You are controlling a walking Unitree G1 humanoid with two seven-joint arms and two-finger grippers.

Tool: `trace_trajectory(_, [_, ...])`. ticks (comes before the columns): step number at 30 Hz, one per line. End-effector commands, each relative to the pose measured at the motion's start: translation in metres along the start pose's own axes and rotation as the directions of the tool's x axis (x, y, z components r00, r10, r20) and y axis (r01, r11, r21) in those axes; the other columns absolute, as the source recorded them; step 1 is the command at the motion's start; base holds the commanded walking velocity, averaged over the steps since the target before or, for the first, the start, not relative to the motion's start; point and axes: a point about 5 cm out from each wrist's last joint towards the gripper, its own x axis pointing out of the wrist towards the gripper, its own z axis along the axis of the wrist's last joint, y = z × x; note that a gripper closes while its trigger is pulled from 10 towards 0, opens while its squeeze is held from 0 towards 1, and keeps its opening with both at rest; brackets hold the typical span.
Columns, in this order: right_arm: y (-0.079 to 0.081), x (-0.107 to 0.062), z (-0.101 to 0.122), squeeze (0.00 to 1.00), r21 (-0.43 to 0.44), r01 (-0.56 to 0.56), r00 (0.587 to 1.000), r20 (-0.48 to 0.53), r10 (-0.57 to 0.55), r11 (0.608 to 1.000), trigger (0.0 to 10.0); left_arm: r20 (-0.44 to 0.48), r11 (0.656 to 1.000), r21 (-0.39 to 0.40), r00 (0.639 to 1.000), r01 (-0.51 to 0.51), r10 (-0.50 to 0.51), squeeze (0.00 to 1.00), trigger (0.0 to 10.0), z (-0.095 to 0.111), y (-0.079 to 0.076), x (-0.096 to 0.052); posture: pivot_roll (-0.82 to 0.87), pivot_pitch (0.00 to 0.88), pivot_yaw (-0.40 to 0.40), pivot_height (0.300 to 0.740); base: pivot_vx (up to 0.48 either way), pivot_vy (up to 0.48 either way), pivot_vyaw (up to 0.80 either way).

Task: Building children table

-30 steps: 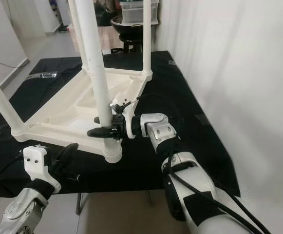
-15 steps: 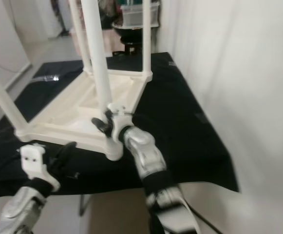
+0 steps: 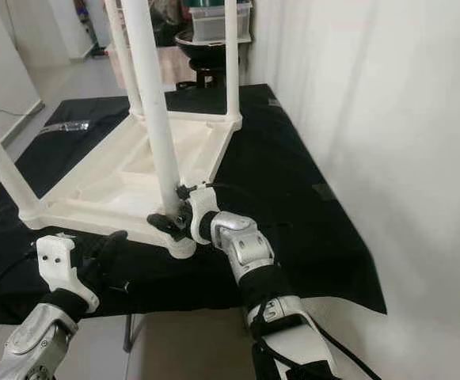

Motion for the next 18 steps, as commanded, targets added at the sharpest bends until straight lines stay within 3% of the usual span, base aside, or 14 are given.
trace_trajectory(1, [0.005, 0.0, 0.019, 0.0, -0.103, -0.22, 0.974, 0.025, 0.224, 0.97, 10.0, -0.016, 1.0, -0.001, 1.0, -0.009, 0.009, 0.0, 10.0, -0.004, 0.001, -0.001, -0.03, 0.0, 0.026, 0.74, 0.0, 0.0, 0.0])
trace_trajectory(4, [0.002, -0.003, 0.018, 0.0, -0.095, -0.297, 0.955, -0.011, 0.298, 0.95, 10.0, -0.016, 1.0, -0.002, 1.0, -0.009, 0.009, 0.0, 10.0, -0.004, 0.001, -0.001, -0.02, 0.0, 0.022, 0.74, 0.0, 0.0, 0.0])
trace_trajectory(8, [-0.001, -0.002, 0.017, 0.0, -0.069, -0.304, 0.952, -0.045, 0.302, 0.95, 10.0, -0.017, 1.0, -0.004, 1.0, -0.011, 0.011, 0.0, 10.0, -0.005, -0.001, -0.001, -0.02, 0.0, 0.016, 0.74, 0.0, 0.0, 0.0])
trace_trajectory(9, [-0.002, -0.002, 0.016, 0.0, -0.065, -0.305, 0.952, -0.05, 0.302, 0.95, 9.6, -0.017, 1.0, -0.004, 1.0, -0.011, 0.011, 0.0, 10.0, -0.005, -0.001, -0.002, -0.02, 0.0, 0.015, 0.74, 0.0, 0.0, 0.0])
trace_trajectory(10, [-0.002, -0.002, 0.016, 0.0, -0.063, -0.299, 0.954, -0.053, 0.296, 0.952, 3.2, -0.017, 1.0, -0.004, 1.0, -0.011, 0.011, 0.0, 10.0, -0.006, -0.001, -0.002, -0.02, 0.0, 0.015, 0.74, 0.0, 0.0, 0.0])
trace_trajectory(11, [-0.003, -0.001, 0.016, 0.0, -0.06, -0.287, 0.957, -0.053, 0.284, 0.956, 0.0, -0.017, 1.0, -0.005, 1.0, -0.011, 0.011, 0.0, 10.0, -0.006, -0.001, -0.002, -0.01, 0.0, 0.014, 0.74, 0.0, 0.0, 0.0])
trace_trajectory(18, [-0.006, -0.01, 0.009, 0.0, -0.06, -0.322, 0.947, -0.034, 0.32, 0.945, 0.0, -0.016, 1.0, -0.008, 1.0, -0.009, 0.009, 0.0, 10.0, -0.005, -0.002, -0.003, -0.02, 0.0, 0.019, 0.74, 0.0, 0.0, 0.0])
